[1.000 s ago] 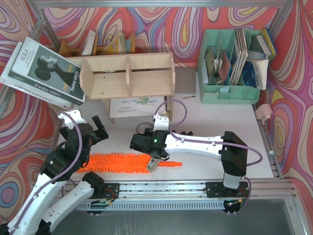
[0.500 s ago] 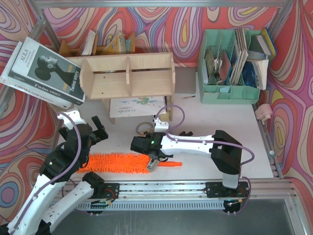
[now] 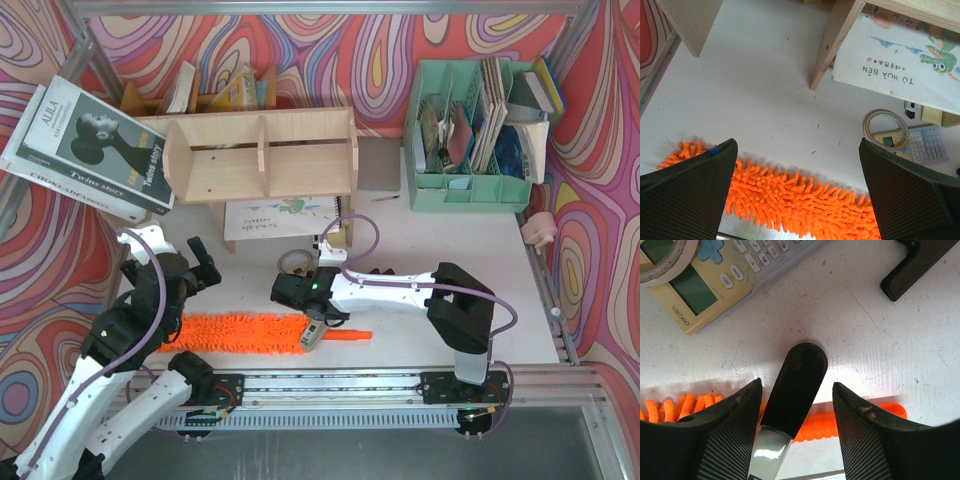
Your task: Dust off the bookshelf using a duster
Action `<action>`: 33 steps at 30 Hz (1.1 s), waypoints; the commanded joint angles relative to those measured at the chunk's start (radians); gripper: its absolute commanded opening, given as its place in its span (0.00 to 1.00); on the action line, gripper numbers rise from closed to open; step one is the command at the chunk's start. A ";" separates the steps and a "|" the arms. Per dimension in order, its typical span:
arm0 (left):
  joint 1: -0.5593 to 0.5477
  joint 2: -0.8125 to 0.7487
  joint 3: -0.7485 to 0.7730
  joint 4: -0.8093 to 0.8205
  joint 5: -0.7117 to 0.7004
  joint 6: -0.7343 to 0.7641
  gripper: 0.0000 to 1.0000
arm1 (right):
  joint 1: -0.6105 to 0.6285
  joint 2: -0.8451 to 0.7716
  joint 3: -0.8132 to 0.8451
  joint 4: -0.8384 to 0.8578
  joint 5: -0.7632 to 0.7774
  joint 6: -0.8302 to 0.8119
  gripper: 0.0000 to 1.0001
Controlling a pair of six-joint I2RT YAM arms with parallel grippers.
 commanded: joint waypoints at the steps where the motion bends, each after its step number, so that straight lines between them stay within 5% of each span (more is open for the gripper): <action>1: 0.005 -0.008 -0.016 0.013 0.002 0.011 0.98 | 0.001 0.018 0.012 0.001 0.021 0.002 0.56; 15: 0.006 -0.007 -0.018 0.014 0.007 0.012 0.98 | 0.000 0.006 0.013 0.001 0.047 0.018 0.34; 33: 0.006 -0.001 -0.019 0.017 0.009 0.014 0.98 | -0.041 -0.094 -0.051 0.055 0.094 0.090 0.22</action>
